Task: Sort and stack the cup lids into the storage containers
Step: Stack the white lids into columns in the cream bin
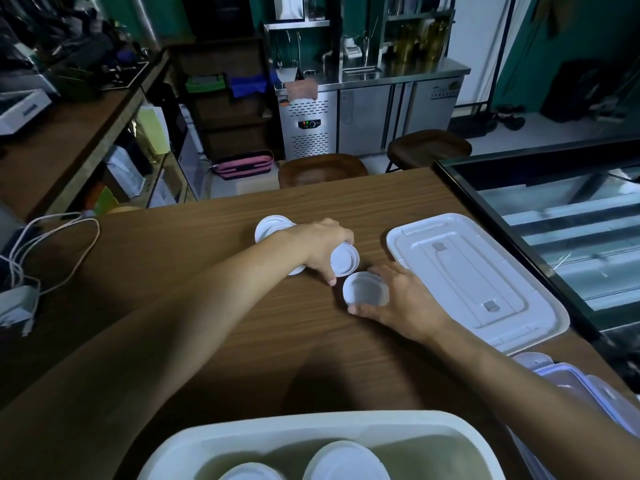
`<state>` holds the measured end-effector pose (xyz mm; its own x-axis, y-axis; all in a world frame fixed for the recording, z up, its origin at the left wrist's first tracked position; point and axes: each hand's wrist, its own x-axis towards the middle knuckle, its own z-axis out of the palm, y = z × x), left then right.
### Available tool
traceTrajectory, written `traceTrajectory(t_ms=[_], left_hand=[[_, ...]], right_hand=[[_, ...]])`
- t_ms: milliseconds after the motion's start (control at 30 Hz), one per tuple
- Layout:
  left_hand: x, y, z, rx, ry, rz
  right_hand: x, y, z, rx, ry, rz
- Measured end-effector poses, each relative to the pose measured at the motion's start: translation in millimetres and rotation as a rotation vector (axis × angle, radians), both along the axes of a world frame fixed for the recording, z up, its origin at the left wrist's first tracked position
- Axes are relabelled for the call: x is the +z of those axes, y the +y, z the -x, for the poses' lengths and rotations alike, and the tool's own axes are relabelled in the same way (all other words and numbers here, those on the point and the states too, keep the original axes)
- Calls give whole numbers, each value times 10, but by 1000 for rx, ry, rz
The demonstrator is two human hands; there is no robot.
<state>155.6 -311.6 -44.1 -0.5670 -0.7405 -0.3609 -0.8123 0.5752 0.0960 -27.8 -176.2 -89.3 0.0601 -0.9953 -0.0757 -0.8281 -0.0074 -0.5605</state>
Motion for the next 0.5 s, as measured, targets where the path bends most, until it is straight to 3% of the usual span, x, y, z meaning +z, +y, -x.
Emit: traceTrajectory(t_ms=[500], left_hand=[[447,452,-352,17,334,46]], right_hand=[[6,43,4,29,52,-51]])
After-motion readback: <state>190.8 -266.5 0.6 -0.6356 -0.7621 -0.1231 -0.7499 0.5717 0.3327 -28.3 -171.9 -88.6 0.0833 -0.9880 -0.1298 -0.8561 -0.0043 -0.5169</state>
